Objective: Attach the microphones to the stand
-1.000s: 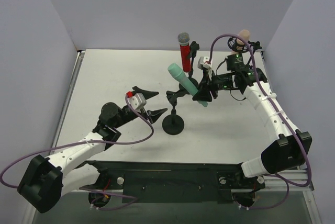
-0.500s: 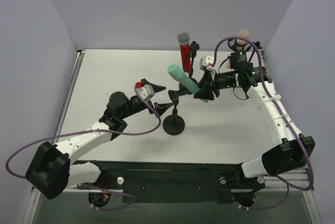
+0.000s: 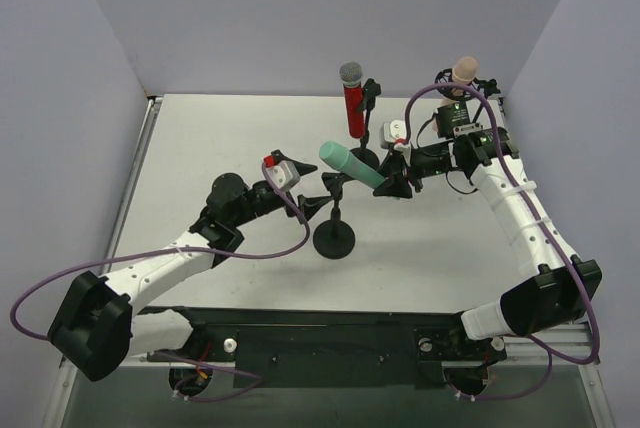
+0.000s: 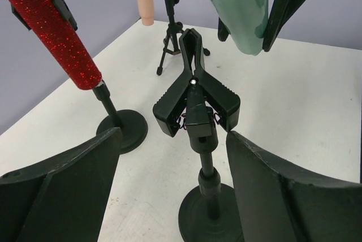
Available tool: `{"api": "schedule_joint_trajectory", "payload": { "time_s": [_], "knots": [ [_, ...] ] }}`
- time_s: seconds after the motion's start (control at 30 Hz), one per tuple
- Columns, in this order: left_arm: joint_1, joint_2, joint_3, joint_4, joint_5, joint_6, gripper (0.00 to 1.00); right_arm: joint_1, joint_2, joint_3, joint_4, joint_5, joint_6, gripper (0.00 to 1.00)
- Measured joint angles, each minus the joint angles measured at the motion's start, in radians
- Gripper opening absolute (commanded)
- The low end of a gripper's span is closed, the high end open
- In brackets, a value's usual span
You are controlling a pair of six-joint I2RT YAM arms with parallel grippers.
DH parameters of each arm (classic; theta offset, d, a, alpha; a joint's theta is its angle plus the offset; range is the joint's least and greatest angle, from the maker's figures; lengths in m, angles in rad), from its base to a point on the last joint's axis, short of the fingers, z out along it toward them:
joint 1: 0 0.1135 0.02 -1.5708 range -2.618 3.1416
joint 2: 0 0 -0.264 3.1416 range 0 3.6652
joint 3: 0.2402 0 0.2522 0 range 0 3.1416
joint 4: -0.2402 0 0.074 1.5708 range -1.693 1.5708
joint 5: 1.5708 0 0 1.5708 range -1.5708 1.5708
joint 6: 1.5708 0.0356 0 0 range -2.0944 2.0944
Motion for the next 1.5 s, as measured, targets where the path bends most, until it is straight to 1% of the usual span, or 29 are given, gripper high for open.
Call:
{"api": "schedule_joint_trajectory", "payload": {
  "time_s": [0.2,0.33,0.43,0.57,0.63,0.77,0.87,1.03,1.13,1.27,1.5],
  "knots": [
    [-0.008,-0.072,-0.022,-0.032,-0.044,0.018,0.89,-0.024,-0.001,0.0,-0.018,-0.003,-0.009,0.0],
    [-0.022,-0.145,-0.05,-0.04,-0.04,0.05,0.89,-0.031,-0.005,0.0,-0.021,-0.006,-0.01,0.0],
    [-0.027,-0.164,-0.051,-0.058,-0.034,0.076,0.89,-0.032,-0.006,0.0,-0.021,-0.008,-0.01,0.0],
    [-0.032,-0.153,-0.051,-0.064,-0.03,0.083,0.89,-0.032,-0.006,0.0,-0.021,-0.009,-0.01,0.0],
    [-0.059,-0.132,-0.05,-0.063,-0.052,0.084,0.9,-0.032,-0.006,0.0,-0.021,-0.01,-0.01,0.0],
    [-0.158,-0.08,-0.043,-0.064,-0.138,0.089,0.91,-0.032,-0.006,0.0,-0.022,-0.012,-0.01,0.0],
    [-0.199,-0.072,-0.042,-0.061,-0.214,0.085,0.91,-0.032,-0.006,0.0,-0.022,-0.012,-0.01,0.0],
    [-0.225,-0.072,-0.042,-0.046,-0.358,0.058,0.91,-0.032,-0.006,0.0,-0.023,-0.017,-0.01,0.0],
    [-0.23,-0.072,-0.042,-0.027,-0.414,0.048,0.91,-0.032,-0.007,0.0,-0.024,-0.019,-0.01,0.0],
    [-0.23,-0.072,-0.042,0.0,-0.437,0.042,0.91,-0.032,-0.007,-0.001,-0.024,-0.023,-0.01,0.0],
    [-0.227,-0.03,-0.04,0.013,-0.418,0.063,0.9,-0.032,-0.007,-0.005,-0.024,-0.027,-0.01,0.0]
  ]
}}
